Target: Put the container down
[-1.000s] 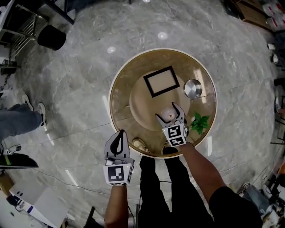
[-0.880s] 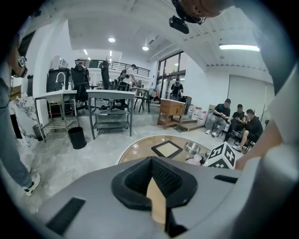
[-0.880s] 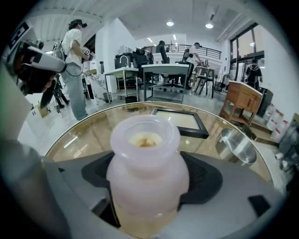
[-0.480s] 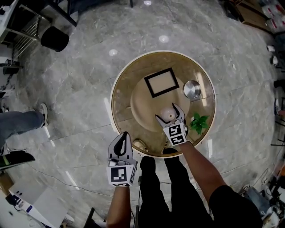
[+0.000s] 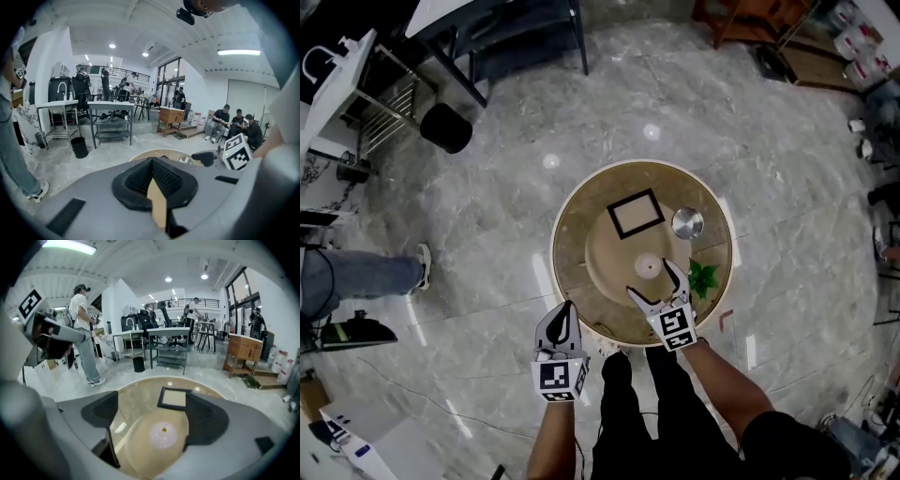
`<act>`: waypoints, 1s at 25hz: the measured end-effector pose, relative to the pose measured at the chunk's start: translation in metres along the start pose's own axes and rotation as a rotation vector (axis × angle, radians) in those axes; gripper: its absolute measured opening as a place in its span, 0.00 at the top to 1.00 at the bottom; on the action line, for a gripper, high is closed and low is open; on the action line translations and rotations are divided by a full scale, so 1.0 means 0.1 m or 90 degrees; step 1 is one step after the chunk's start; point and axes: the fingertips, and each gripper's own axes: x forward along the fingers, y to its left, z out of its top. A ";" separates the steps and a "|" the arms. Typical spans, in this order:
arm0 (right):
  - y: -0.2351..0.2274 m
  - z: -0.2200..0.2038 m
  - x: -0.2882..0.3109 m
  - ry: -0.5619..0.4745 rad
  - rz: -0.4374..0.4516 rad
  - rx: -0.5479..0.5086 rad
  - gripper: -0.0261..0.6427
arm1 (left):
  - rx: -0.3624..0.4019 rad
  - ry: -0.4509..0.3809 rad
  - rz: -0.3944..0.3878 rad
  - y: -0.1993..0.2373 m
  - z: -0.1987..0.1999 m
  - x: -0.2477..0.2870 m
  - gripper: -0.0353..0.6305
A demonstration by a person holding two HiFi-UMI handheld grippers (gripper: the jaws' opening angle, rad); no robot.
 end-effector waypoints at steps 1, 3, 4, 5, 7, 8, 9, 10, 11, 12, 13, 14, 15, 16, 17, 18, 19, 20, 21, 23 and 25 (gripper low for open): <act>0.02 0.24 -0.12 -0.023 -0.001 -0.005 0.32 | 0.004 -0.010 -0.001 -0.02 0.13 -0.05 0.96; 0.06 0.71 -0.45 -0.059 -0.006 -0.009 0.33 | 0.007 -0.026 -0.004 -0.10 0.41 -0.22 0.96; 0.09 0.94 -0.64 -0.074 -0.007 -0.011 0.33 | 0.007 -0.032 -0.007 -0.15 0.56 -0.32 0.96; 0.11 1.15 -0.82 -0.090 -0.007 -0.013 0.33 | 0.009 -0.039 -0.010 -0.20 0.71 -0.41 0.96; 0.15 1.55 -1.16 -0.121 -0.004 -0.023 0.38 | 0.013 -0.053 -0.015 -0.30 0.97 -0.59 0.96; 0.16 1.72 -1.33 -0.135 -0.004 -0.029 0.42 | 0.014 -0.060 -0.018 -0.35 1.09 -0.69 0.96; 0.19 1.87 -1.50 -0.148 -0.003 -0.036 0.46 | 0.013 -0.068 -0.021 -0.39 1.19 -0.78 0.96; 0.21 2.02 -1.65 -0.162 -0.003 -0.044 0.51 | 0.010 -0.077 -0.024 -0.42 1.28 -0.87 0.96; 0.23 2.16 -1.79 -0.179 -0.004 -0.052 0.56 | 0.005 -0.088 -0.026 -0.44 1.37 -0.94 0.96; 0.24 2.29 -1.91 -0.198 -0.006 -0.061 0.59 | -0.001 -0.101 -0.028 -0.45 1.45 -1.00 0.96; 0.24 2.41 -2.01 -0.217 -0.007 -0.067 0.61 | -0.007 -0.112 -0.030 -0.46 1.52 -1.05 0.96; 0.25 2.51 -2.11 -0.235 -0.006 -0.072 0.64 | -0.013 -0.120 -0.033 -0.48 1.57 -1.09 0.96; 0.26 2.59 -2.18 -0.249 -0.004 -0.075 0.66 | -0.019 -0.125 -0.035 -0.50 1.59 -1.12 0.96; 0.27 2.66 -2.25 -0.262 -0.001 -0.079 0.68 | -0.026 -0.129 -0.036 -0.52 1.61 -1.15 0.96; 0.28 2.71 -2.29 -0.275 0.001 -0.083 0.71 | -0.032 -0.134 -0.037 -0.54 1.63 -1.18 0.96; 0.28 2.76 -2.34 -0.289 0.002 -0.088 0.75 | -0.036 -0.139 -0.037 -0.56 1.65 -1.20 0.96; 0.29 2.82 -2.39 -0.301 0.002 -0.092 0.80 | -0.035 -0.144 -0.036 -0.59 1.68 -1.24 0.96; 0.30 2.87 -2.45 -0.310 -0.001 -0.097 0.85 | -0.031 -0.150 -0.034 -0.62 1.72 -1.28 0.96; 0.31 2.93 -2.51 -0.317 -0.004 -0.102 0.88 | -0.026 -0.156 -0.033 -0.65 1.76 -1.32 0.96; 0.31 3.04 -2.61 -0.323 -0.012 -0.110 0.92 | -0.017 -0.168 -0.032 -0.69 1.88 -1.38 0.96; 0.31 3.16 -2.71 -0.325 -0.015 -0.119 0.94 | -0.006 -0.179 -0.031 -0.72 2.00 -1.43 0.96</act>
